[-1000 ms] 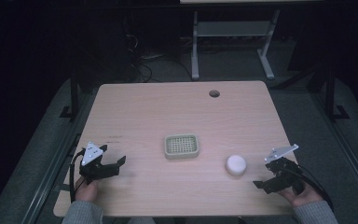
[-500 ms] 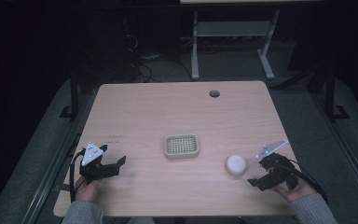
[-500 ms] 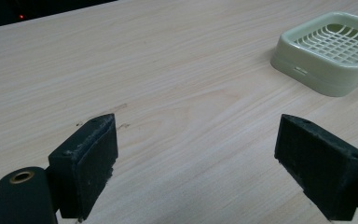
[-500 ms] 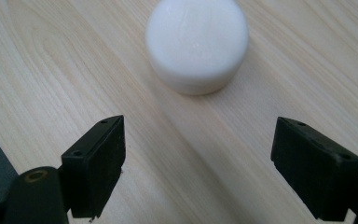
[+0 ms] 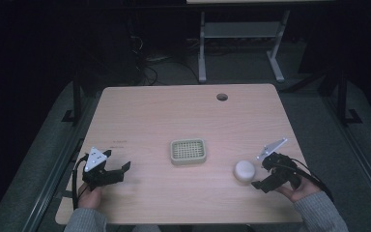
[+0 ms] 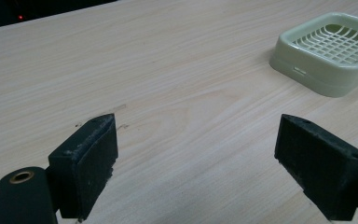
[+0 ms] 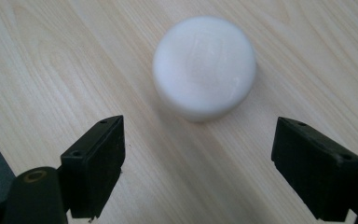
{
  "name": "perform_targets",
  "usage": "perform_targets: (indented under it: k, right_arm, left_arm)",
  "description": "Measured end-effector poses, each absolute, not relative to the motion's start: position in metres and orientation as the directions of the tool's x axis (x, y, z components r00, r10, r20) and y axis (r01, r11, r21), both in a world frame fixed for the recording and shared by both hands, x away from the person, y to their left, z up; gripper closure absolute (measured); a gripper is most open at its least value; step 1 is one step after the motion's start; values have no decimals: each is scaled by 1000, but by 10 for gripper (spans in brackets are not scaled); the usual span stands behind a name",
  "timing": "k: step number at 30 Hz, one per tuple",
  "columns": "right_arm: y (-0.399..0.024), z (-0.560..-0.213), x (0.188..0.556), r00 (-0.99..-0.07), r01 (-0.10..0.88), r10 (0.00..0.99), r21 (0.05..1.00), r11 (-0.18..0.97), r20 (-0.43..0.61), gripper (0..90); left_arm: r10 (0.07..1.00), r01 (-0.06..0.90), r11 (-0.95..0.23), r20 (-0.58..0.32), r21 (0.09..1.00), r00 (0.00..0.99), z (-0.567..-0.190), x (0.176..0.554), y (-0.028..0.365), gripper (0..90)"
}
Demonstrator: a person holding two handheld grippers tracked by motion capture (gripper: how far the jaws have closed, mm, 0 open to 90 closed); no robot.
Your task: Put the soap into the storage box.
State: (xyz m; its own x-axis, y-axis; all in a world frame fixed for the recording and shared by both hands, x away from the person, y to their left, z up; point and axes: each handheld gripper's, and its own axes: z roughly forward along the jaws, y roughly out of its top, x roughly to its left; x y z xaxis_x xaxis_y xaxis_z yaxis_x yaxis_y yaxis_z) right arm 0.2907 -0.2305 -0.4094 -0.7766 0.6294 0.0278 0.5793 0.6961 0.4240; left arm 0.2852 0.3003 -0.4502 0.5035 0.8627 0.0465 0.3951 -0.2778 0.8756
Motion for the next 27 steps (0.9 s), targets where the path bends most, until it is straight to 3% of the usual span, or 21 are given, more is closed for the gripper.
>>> perform_targets:
  k: [27]
  right_arm:
    - [-206, -411, 312, -805, 560, 593, 362, 745, 25, 167]
  left_arm:
    - [864, 393, -272, 43, 878, 502, -449, 285, 301, 128]
